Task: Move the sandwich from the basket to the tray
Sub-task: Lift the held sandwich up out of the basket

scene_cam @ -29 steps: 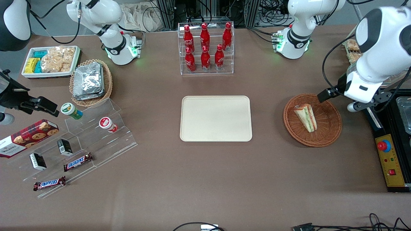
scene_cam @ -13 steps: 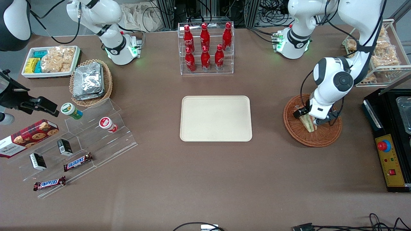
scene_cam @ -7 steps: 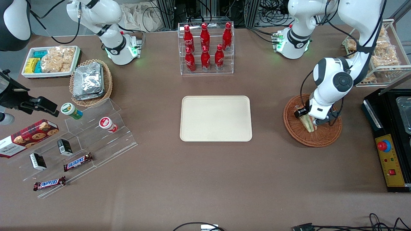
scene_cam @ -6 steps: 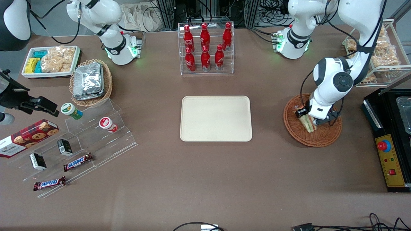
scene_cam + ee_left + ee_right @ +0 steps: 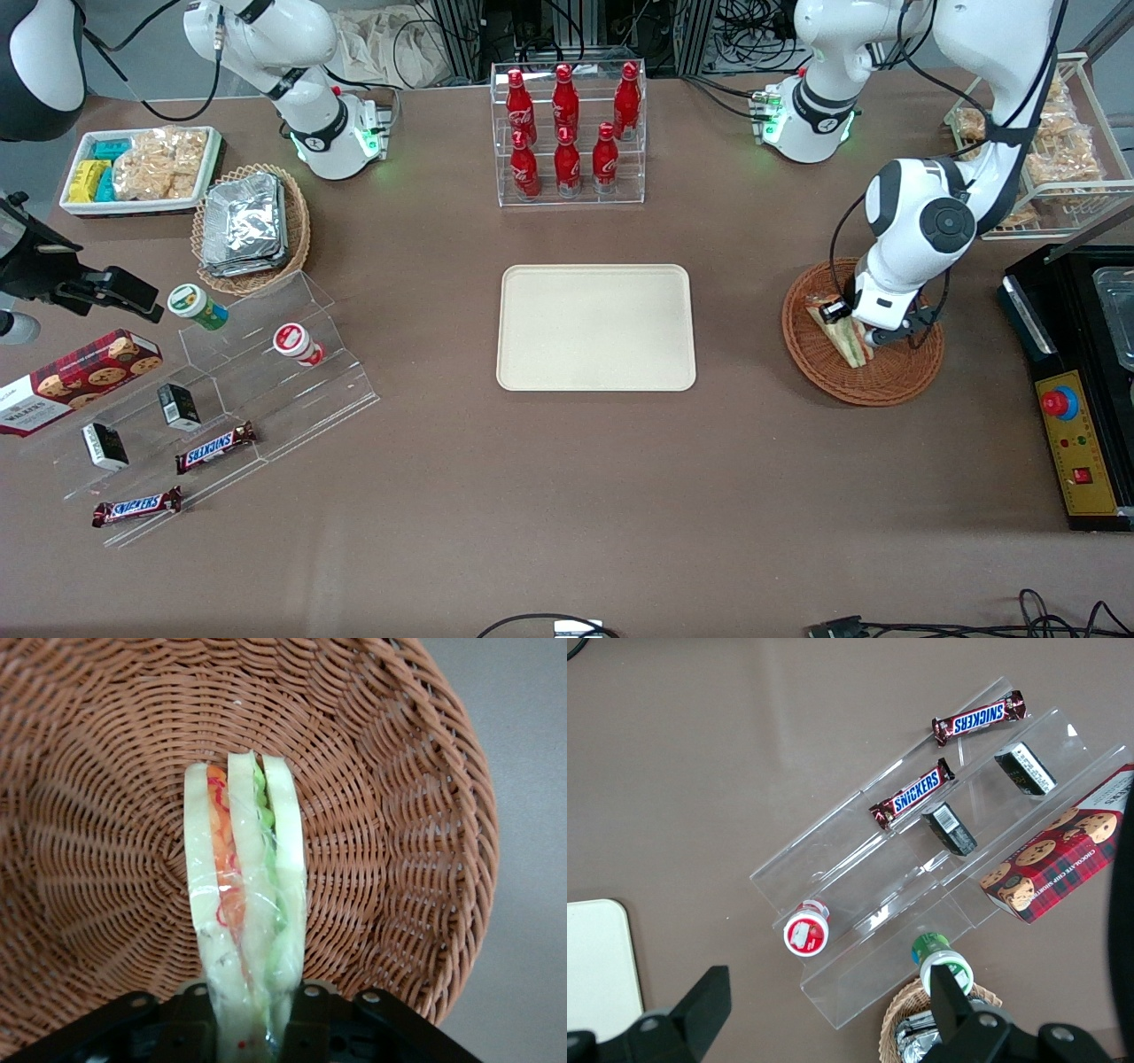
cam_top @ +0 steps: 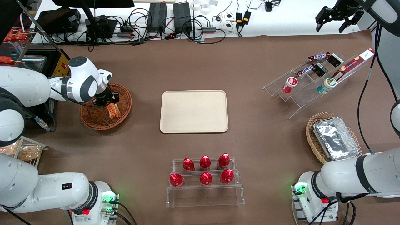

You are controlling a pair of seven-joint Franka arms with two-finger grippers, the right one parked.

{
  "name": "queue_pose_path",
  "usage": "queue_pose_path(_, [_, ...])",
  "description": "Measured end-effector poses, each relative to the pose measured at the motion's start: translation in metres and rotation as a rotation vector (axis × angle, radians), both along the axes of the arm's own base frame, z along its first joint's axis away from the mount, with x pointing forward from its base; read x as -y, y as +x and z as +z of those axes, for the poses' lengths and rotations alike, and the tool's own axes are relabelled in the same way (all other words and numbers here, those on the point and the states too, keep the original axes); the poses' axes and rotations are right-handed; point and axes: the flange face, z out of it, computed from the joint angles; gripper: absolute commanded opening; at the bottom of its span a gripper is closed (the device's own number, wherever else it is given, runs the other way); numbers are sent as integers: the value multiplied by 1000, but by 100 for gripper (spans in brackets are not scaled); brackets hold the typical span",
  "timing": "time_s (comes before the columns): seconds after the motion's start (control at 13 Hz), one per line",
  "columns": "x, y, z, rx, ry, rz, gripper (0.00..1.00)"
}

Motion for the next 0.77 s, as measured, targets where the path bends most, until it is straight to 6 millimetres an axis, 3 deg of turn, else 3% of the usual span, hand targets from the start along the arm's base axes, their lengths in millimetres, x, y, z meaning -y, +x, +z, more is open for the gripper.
queue_pose_path(0.08, [0, 0, 12, -20, 11, -3, 21])
queue_pose_path(0.23, [2, 0, 61, -38, 41, -10, 21])
queue_pose_path(0.62, [29, 7, 246, -77, 48, -12, 21])
queue_pose_path(0.77, [43, 13, 304, -68, 27, -30, 21])
